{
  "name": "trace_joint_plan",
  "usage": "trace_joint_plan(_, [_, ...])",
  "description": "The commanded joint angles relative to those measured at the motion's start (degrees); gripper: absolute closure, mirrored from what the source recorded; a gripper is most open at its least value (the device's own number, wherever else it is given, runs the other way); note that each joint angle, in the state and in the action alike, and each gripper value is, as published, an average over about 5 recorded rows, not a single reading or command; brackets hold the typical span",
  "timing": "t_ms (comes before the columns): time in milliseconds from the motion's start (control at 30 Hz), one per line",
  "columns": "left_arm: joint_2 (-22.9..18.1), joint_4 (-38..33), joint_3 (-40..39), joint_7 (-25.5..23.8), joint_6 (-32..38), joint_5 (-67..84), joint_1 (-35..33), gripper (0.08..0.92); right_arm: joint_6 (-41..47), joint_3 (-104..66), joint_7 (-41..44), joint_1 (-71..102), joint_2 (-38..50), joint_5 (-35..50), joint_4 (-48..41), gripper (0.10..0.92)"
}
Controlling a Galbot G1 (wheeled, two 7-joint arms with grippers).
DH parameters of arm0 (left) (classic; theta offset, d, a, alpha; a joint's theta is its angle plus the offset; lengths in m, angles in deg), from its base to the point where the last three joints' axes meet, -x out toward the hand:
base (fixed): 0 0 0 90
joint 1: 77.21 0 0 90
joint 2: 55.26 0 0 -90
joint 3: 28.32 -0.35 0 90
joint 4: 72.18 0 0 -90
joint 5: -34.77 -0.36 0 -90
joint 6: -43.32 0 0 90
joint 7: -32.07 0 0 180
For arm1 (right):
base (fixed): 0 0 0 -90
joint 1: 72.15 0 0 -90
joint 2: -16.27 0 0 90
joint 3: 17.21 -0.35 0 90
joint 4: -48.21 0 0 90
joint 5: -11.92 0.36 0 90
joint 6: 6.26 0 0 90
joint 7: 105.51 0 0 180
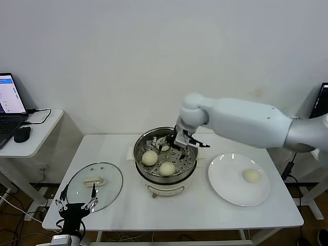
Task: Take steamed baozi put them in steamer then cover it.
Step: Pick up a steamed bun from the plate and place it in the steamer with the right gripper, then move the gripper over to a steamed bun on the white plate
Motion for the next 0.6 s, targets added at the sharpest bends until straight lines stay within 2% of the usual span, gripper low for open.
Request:
trace_joint_plan(33, [0.4,-0.1,0.0,-0.1,0.0,0.1,0.2,0.177,30.3,-1.5,-0.9,-5.3,13.3,11.8,7.3,0.202])
trace_joint_plan(167, [1.0,-0.2,-0.4,-0.2,-0.1,0.2,0.6,0.177,37.3,-2.2,-3.0,-3.3,22.2,13.1,11.3,0.203])
trace_joint_plan(267, [1.3,-0.3,-0.8,-0.3,-0.2,0.1,0.8,0.177,38.6,-4.1,-3.1,0.1,28.5,11.5,12.0,0.203])
trace_joint_plan(433, [1.6,-0.2,-1.3,-0.4,-0.3,0.1,0.9,0.177,33.5,-7.3,0.3,7.5,34.9,6.3,10.5,0.202])
trace_joint_plan(600, [1.9,-0.2,-1.4,-0.5,-0.3,0.1,0.7,0.177,26.3,-18.8,5.3,20.1,37.7,-0.7,6.2,0.203])
